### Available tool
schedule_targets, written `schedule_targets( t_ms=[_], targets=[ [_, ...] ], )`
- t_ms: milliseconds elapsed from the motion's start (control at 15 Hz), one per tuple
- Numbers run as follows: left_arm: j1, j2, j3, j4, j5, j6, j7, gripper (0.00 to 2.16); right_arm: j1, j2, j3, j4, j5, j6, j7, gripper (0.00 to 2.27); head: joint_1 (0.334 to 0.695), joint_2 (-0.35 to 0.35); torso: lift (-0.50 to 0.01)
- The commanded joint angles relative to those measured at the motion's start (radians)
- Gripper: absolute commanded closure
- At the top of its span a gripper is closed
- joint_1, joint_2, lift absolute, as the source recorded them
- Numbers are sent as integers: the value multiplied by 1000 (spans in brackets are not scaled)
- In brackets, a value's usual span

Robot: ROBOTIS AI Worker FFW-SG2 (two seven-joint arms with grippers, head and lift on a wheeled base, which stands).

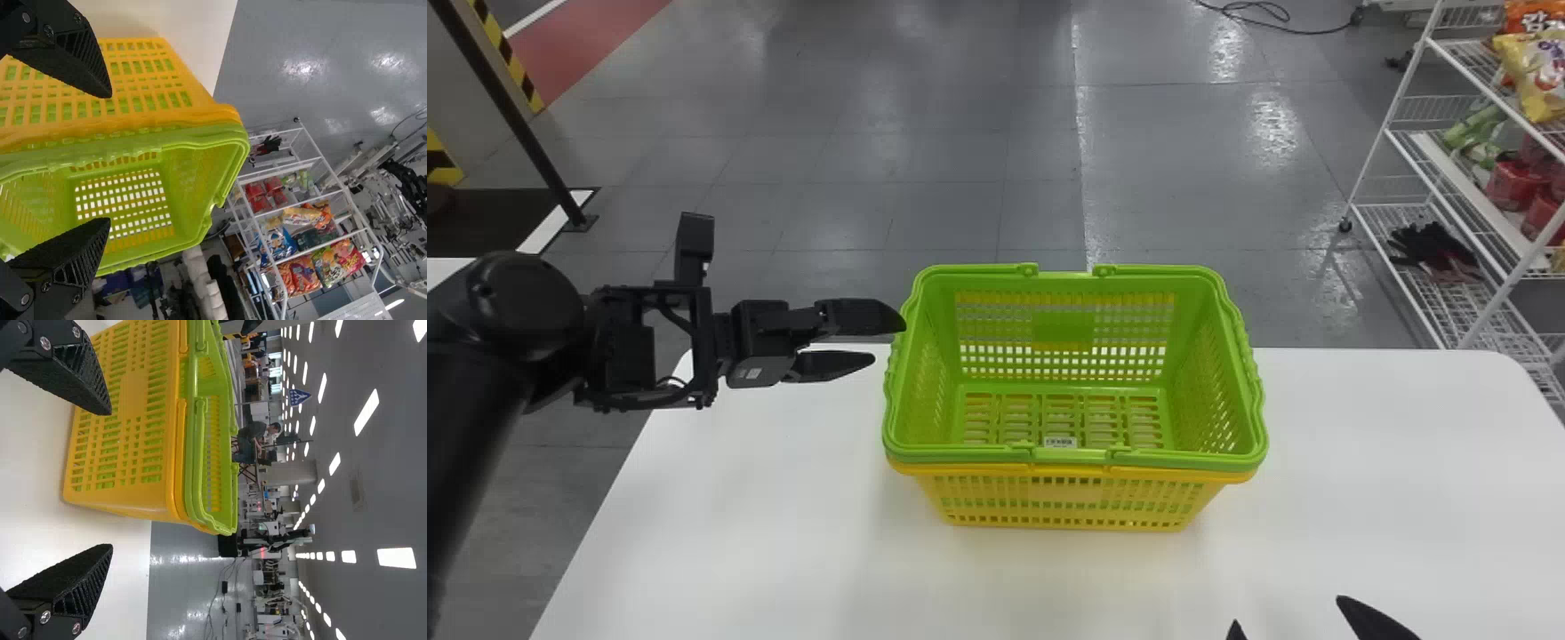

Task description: Grasp handle with right gripper to insert into left gripper then lift and swing left to center

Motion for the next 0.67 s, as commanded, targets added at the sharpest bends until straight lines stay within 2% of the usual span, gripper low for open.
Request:
schedule_targets(
  t_ms=[0, 400, 600],
  targets=[
    [4, -7, -7, -6, 1, 3, 0, 161, 0, 0, -3, 2, -2, 0, 0, 83, 695, 61, -93],
    [7, -5, -9, -63, 12, 31, 8, 161, 0, 0, -3, 3, 0, 0, 0, 83, 695, 41, -93],
    [7, -2, -6, -92, 52, 68, 14, 161, 0, 0, -3, 5, 0, 0, 0, 83, 695, 37, -93]
  ],
)
